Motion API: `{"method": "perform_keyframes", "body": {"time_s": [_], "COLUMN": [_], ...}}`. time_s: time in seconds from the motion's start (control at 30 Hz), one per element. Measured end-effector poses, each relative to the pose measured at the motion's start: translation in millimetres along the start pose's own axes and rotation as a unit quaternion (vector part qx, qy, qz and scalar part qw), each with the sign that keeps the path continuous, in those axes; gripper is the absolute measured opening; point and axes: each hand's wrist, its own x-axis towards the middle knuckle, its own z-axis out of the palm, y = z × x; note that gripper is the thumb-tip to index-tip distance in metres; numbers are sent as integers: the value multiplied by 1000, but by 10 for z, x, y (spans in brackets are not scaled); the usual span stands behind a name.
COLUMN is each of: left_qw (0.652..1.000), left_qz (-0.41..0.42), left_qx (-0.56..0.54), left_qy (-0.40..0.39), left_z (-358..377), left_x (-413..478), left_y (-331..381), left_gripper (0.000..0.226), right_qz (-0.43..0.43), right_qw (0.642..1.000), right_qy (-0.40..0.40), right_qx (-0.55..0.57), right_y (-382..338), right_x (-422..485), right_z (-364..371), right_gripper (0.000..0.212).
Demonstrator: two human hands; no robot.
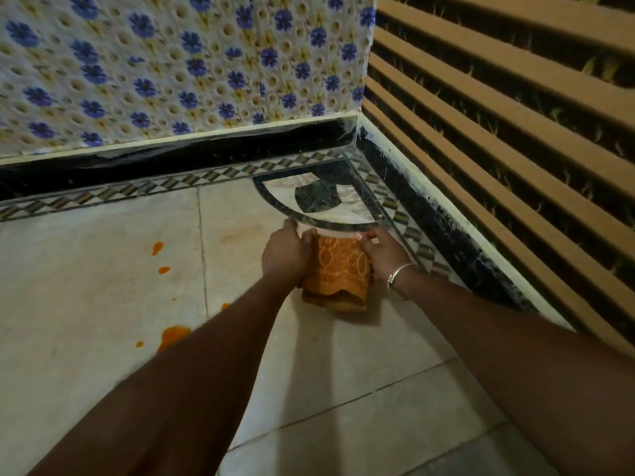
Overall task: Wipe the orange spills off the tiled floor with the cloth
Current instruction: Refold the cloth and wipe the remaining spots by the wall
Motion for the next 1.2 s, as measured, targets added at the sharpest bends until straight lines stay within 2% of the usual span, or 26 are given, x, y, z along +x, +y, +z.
{"method": "perform_keyframes", "body": {"time_s": [0.07,0.13,0.23,0.3,0.37,0.47,0.57,0.63,0.7,0.77,0.87,1.0,1.1,1.2], "left_qw": [994,974,916,906,905,888,897,921,940,945,940,914,916,941], "left_qz": [48,132,225,248,271,314,287,229,171,150,178,256,233,163], "left_qx": [94,167,268,287,289,301,304,289,276,275,271,290,298,278], "left_qy": [-6,-76,-197,-189,-157,-152,-144,-126,-102,-92,-109,-125,-133,-99], "left_z": [140,336,691,874,958,1006,976,893,814,826,972,1039,983,883], "left_x": [59,32,-172,-217,-123,156,391,378,128,-261,-550,-39,324,272], "left_y": [-115,-221,-346,-379,-378,-307,-332,-449,-575,-558,-393,-332,-355,-496], "left_gripper": [66,67,69,72,71,75,71,69,73,82,89,86,83,80], "right_qz": [-31,-94,-146,-126,-109,-97,-98,-103,-101,-99,-100,-109,-109,-110], "right_qw": [995,969,933,920,911,907,909,909,909,910,907,908,909,910], "right_qy": [63,120,79,60,73,75,61,57,53,52,57,66,69,66], "right_qx": [-71,-193,-320,-367,-390,-403,-400,-401,-400,-400,-405,-399,-396,-394], "right_y": [277,626,969,1115,1141,1124,1149,1142,1127,1113,1090,1121,1144,1131], "right_x": [1,-69,-310,-377,-366,-375,-389,-374,-375,-393,-407,-381,-394,-384], "right_z": [51,134,356,473,503,498,488,485,490,476,461,471,478,483], "right_gripper": [33,35,57,63,65,67,71,72,71,69,69,68,68,69]}}
